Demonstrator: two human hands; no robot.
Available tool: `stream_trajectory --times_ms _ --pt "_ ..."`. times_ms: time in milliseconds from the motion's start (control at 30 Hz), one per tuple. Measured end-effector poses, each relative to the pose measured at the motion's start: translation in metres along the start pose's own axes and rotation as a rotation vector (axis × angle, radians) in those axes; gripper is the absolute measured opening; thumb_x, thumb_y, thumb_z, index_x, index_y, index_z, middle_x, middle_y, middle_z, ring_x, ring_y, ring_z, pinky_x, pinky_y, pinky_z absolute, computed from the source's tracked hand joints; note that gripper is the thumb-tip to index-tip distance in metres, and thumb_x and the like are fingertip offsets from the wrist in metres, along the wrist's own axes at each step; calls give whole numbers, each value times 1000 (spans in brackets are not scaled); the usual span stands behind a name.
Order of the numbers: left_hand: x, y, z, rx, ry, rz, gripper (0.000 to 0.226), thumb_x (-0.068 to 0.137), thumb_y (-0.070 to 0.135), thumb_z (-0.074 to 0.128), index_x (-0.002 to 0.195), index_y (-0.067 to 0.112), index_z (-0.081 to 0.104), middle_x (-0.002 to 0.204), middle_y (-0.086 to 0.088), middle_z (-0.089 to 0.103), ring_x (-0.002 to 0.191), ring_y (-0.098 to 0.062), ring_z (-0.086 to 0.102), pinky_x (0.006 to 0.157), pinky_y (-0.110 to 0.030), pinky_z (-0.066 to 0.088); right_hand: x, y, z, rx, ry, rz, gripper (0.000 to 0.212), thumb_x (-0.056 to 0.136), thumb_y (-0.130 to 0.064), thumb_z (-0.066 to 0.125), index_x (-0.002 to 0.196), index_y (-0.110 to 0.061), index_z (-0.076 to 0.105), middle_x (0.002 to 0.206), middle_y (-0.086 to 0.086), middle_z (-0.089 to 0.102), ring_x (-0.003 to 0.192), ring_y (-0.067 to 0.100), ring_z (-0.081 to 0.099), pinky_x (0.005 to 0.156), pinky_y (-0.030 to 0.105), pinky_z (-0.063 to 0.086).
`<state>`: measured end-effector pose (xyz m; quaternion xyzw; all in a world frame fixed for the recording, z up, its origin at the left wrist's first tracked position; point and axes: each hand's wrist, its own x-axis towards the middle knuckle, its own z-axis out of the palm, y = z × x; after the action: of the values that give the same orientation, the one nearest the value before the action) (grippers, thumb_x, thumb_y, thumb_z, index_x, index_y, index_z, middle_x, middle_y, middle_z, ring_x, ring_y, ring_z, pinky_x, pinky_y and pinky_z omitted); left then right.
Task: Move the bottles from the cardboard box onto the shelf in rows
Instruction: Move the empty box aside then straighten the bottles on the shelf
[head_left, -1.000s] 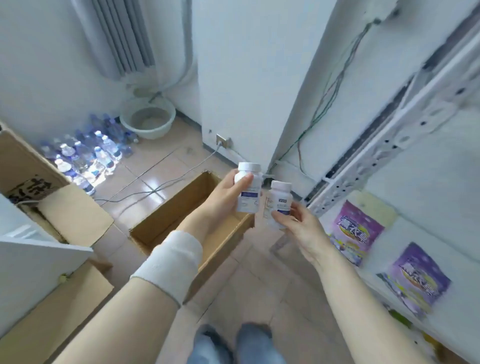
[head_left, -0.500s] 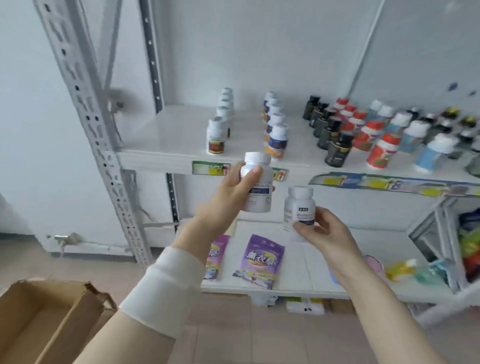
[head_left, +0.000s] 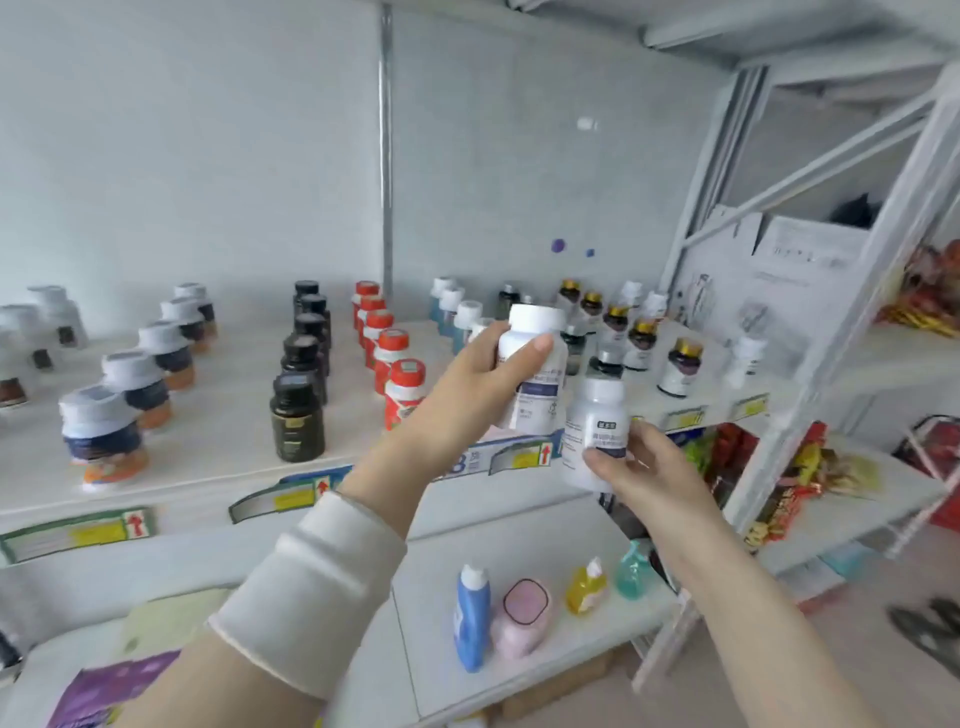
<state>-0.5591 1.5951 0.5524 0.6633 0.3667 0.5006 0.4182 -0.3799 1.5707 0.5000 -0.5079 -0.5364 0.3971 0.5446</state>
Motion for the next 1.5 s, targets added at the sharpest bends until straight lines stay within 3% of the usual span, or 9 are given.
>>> stream_trajectory --times_ms 267,367,533,667,867,1033,1200,1400,1500 --pt "148 -13 79 -85 -113 2 30 92 40 52 113 18 55 110 -8 68 99 -18 66 87 -37 52 119 -2 -110 -67 84 -37 31 84 -10 65 111 -23 57 99 -14 65 84 -7 62 58 1 46" --pt "196 -25 116 -90 -139 -17 36 90 42 55 116 17 54 106 -3 68 94 -14 66 82 -30 53 154 8 -153 -52 128 -18 33 84 -11 65 114 -21 57 104 -12 66 92 -1 62 58 2 47" --pt "275 -47 189 -162 -199 -113 58 76 47 59 123 13 53 115 -11 67 107 -23 65 97 -48 49 215 20 -234 -54 139 -34 33 83 -14 66 112 -26 57 104 -16 66 94 -3 62 63 7 48" --pt "327 -56 246 -91 -181 -128 33 95 32 48 122 12 50 96 -5 67 67 -4 67 52 -15 50 264 27 -299 -70 83 -76 33 82 -17 67 113 -25 56 104 -18 65 92 -5 61 66 9 46" --pt "384 -61 303 -40 -39 -175 54 87 53 50 127 17 48 117 -8 66 109 -25 63 98 -45 48 335 27 -370 -71 -56 -100 33 80 -15 69 108 -25 56 104 -14 64 96 2 61 76 16 44" --pt "425 -78 323 112 62 -219 47 95 45 45 129 13 47 118 -9 63 109 -24 62 97 -40 48 395 41 -380 -61 -166 -106 38 80 -12 69 113 -16 53 108 -5 64 95 10 61 74 17 47" --pt "469 -106 314 212 166 -299 30 93 42 51 112 20 48 99 0 61 78 -8 59 67 -21 46 450 70 -362 -39 -256 -73 43 76 -8 73 113 -12 51 109 4 64 85 14 62 58 14 48" --pt "511 -144 303 299 128 -362 31 87 36 63 111 21 50 92 1 56 73 -10 55 60 -21 41 487 106 -349 -130 -381 29 49 72 -12 78 111 -17 49 113 3 62 104 19 61 82 27 50" --pt "524 -160 305 385 26 -388 40 84 32 68 118 18 51 101 -1 57 86 -16 57 75 -27 49 495 123 -342 -166 -433 58 53 61 -19 84 103 -19 52 112 6 64 106 22 61 92 37 50"
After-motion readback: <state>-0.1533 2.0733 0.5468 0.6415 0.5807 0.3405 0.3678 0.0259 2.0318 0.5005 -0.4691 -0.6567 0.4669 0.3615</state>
